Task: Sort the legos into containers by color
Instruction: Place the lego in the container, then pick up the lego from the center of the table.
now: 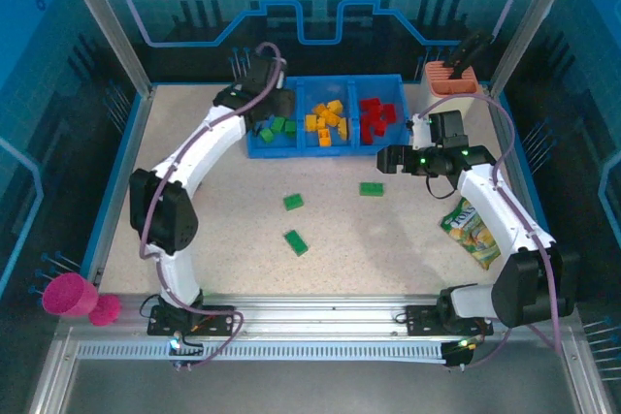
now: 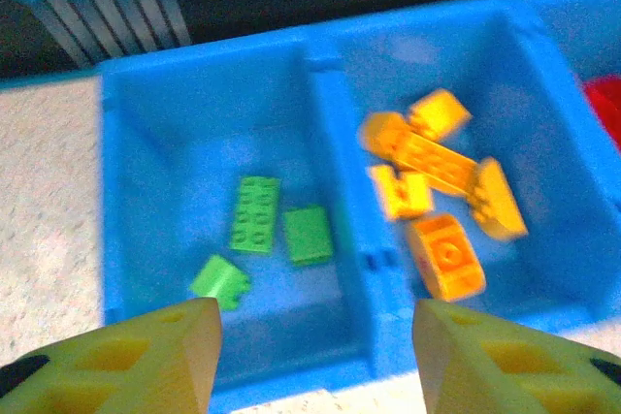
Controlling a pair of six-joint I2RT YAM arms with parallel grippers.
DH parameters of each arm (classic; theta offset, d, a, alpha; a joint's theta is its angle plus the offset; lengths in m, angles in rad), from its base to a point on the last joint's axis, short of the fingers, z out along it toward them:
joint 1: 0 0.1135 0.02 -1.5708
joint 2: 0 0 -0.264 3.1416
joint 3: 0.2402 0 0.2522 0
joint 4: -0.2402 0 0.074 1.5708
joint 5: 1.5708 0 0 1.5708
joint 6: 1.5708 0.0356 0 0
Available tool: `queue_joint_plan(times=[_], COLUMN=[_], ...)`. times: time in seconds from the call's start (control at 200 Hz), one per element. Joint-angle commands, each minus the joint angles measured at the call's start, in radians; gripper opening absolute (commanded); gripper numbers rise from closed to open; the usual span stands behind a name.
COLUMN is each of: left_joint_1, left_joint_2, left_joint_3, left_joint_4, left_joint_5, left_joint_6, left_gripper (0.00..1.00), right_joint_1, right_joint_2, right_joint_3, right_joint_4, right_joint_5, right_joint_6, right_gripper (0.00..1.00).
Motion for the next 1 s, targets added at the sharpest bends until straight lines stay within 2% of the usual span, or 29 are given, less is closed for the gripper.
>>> queue_joint_plan(times=[0.0,0.055,0.145,0.235,0.345,0.475,0.675,0.771,0.996], left_joint_1=[-0.154,-0.192,-0.223,-0.257,-0.28,-0.285,-0.296,-0.31,-0.342], left_joint_2=[0.019,0.016,0.009,0.014,0.065,0.17,0.285,0.31,0.388], left_joint_3=[-0.071,-0.105,-0.146,-0.171,-0.168,-0.135,-0.105,-0.099,-0.02], left_joint_4=[-0.029,-0.011,0.012,0.034,0.063,0.106,0.197,0.24,0.197], left_joint_5=[-0.024,0.011,0.154,0.276,0.358,0.434,0.518,0.518,0.49], left_joint_6=[0.309,0.364,0.433,0.492,0.542,0.58,0.628,0.644,0.689], left_gripper=[0.59,0.59,0.59,0.62,0.69,0.72,0.75,0.78,0.8], right_joint_1=[0.009,0.006,0.0,0.001,-0.001,-0.004,-0.005,-0.006,-0.01], right_joint_2=[-0.048,-0.067,-0.103,-0.126,-0.175,-0.204,-0.212,-0.221,-0.196], right_joint_3=[0.011,0.01,0.032,0.081,0.113,0.131,0.152,0.15,0.156], right_joint_4=[-0.034,-0.045,-0.093,-0.152,-0.175,-0.185,-0.211,-0.207,-0.18], right_joint_5=[0.047,0.07,0.079,0.082,0.091,0.09,0.04,0.035,-0.028], right_joint_6=[-0.015,-0.01,0.012,0.031,0.036,0.026,-0.002,-0.005,-0.008], right_gripper=[0.96,0.96,0.97,0.96,0.98,0.98,0.99,0.99,0.99])
